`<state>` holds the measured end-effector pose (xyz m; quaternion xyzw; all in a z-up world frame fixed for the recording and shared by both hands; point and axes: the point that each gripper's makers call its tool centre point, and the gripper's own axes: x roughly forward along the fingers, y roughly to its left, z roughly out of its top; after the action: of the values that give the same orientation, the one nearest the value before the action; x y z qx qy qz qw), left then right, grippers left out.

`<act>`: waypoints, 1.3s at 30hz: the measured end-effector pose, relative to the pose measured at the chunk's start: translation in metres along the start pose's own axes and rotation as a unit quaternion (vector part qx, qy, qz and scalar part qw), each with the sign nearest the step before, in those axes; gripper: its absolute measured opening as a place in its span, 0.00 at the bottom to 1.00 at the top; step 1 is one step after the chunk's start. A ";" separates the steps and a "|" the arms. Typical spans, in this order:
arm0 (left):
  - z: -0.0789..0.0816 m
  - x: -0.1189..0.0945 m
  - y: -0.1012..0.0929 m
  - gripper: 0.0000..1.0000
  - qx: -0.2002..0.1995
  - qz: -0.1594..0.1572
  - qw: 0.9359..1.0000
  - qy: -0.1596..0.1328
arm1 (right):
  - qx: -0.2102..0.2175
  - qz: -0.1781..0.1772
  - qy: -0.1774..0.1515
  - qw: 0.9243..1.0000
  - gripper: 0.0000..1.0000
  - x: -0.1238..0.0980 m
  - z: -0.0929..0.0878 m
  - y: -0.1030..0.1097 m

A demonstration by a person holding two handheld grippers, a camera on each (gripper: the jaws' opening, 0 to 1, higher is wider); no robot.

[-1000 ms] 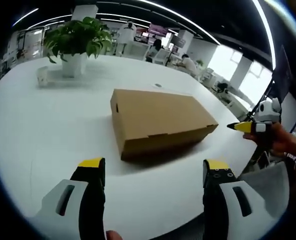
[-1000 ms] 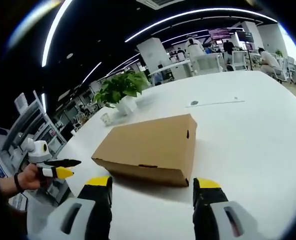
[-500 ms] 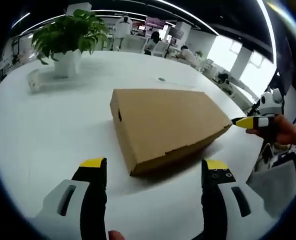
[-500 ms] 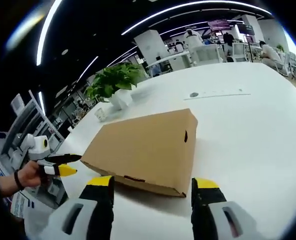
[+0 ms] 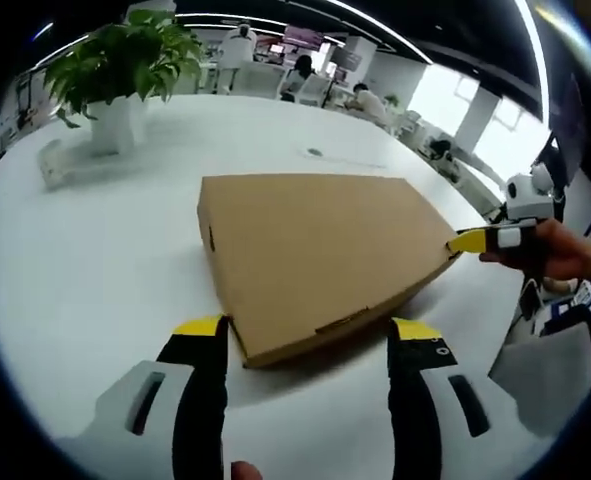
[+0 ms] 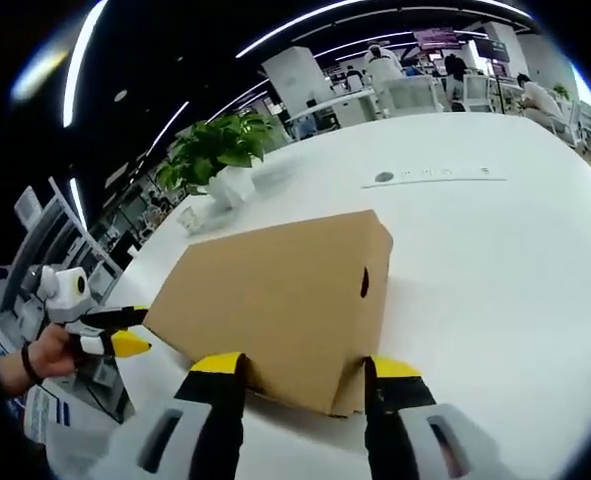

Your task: Operate the shoe box by opening the lid, removing the specified soft item, and placing it in the target area until the item is outside and the box remains undamaged.

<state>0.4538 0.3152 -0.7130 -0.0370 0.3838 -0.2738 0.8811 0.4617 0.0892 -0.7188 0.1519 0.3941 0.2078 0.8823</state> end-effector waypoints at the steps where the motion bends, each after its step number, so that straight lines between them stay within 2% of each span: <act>1: -0.001 0.000 -0.001 0.66 0.012 0.002 1.000 0.004 | 0.001 0.001 0.001 1.000 0.45 0.001 0.000 0.000; 6: -0.002 0.000 -0.010 0.77 0.009 -0.007 1.000 -0.004 | 0.000 -0.002 -0.005 1.000 0.44 0.000 -0.001 0.002; 10: -0.005 -0.002 -0.010 0.71 0.004 -0.006 1.000 0.000 | -0.001 -0.016 -0.019 1.000 0.42 -0.005 -0.002 0.000; 14: -0.014 -0.007 -0.014 0.65 0.018 -0.007 1.000 0.010 | -0.010 -0.023 -0.027 0.999 0.41 -0.011 -0.003 -0.002; 24: -0.028 -0.014 -0.030 0.66 0.027 -0.015 0.999 0.011 | -0.016 -0.029 -0.021 0.999 0.40 -0.021 -0.011 -0.004; 39: -0.035 -0.021 -0.035 0.67 0.032 -0.018 0.999 0.014 | 0.004 -0.033 -0.027 0.999 0.37 -0.044 -0.037 0.004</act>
<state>0.4014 0.3010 -0.7144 -0.0120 0.3867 -0.3020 0.8713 0.4060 0.0750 -0.7131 0.1482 0.3757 0.1726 0.8984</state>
